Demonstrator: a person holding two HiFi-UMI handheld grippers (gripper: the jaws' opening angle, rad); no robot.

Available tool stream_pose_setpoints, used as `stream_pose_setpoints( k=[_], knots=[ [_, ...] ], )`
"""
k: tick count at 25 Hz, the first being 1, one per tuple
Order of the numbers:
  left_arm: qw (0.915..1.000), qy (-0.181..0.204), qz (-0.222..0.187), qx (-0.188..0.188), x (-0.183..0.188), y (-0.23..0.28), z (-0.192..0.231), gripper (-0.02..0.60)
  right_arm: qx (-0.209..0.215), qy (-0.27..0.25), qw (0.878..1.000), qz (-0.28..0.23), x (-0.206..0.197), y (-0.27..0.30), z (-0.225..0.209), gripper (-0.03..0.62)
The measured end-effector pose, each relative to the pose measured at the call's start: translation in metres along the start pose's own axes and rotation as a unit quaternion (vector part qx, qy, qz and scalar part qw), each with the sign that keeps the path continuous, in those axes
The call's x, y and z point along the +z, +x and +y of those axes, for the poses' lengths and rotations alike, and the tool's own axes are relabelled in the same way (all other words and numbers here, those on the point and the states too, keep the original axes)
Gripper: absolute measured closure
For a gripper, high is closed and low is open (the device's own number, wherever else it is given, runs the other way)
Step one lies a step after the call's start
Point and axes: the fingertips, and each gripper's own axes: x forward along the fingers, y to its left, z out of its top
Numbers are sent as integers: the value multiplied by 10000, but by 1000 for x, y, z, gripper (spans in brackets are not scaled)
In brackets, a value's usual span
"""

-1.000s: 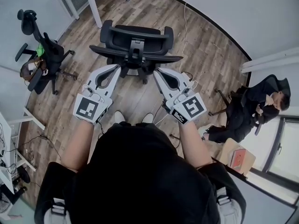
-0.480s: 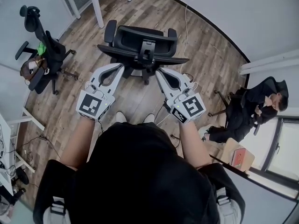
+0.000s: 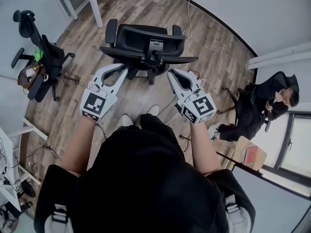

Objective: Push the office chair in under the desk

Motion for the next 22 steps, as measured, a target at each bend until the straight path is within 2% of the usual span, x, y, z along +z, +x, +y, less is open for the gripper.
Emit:
stream_pose_setpoints(
  k=[5,11,16,19,22],
  knots=[
    [9977,446,480,-170,-24,27,9,511,-70,-102,9988,474,-25,10,-36,566],
    [9898,820,1103,-362,-54,60,21,457,59,-382,9934,1077,-53,28,-79,546],
    [9834,741,1535,-615,-73,84,30,427,521,-552,9828,1683,-79,43,-102,522],
    [9735,1023,1870,-823,-88,96,35,410,809,-888,9667,2259,-100,49,-111,478],
    [9556,1392,2317,-1168,-108,105,37,382,931,-1266,9508,2671,-113,55,-119,453]
  ],
)
